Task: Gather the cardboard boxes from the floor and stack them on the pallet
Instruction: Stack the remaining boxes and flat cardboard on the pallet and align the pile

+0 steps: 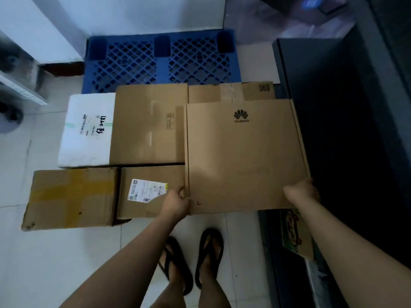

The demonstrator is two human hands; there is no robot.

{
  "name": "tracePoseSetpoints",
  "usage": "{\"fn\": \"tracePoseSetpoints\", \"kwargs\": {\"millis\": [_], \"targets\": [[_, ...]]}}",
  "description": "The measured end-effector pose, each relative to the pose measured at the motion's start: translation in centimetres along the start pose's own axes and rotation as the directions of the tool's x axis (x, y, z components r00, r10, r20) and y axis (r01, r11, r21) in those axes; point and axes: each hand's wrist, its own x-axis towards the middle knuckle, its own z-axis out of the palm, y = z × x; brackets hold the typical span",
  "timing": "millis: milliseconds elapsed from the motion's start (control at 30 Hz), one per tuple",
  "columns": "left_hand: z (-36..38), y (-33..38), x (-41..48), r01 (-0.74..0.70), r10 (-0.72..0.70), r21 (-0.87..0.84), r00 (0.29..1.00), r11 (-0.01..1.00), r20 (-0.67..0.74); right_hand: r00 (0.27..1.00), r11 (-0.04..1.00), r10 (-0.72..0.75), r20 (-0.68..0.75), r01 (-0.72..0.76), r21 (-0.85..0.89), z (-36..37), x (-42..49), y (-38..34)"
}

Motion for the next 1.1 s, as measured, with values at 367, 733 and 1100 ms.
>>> {"fn": "tracePoseSetpoints", "kwargs": {"millis": [367,733,1100], "targets": [[-17.9,0.4,-6.3,-0.224,0.233,0.260,0.972,0.939,-0.005,0.641,0.453,-0.595,0.484,0.766,-0.457,-3.0,-21.1,-16.3],[-41.3,-28.7,-23.1,0.027,0.069,0.224,0.909,0.974,-0.410,0.189,-0.137,-0.736,0.650,0.899,-0.416,13.6,-58.9,-23.8],[-46.9,-67.1,-47.4,0.279,-0.427,-0.324,0.645,0.904,-0.634,-0.167,-0.679,-0.432,0.886,0.707,-0.198,39.5,-97.5,-11.9]]}}
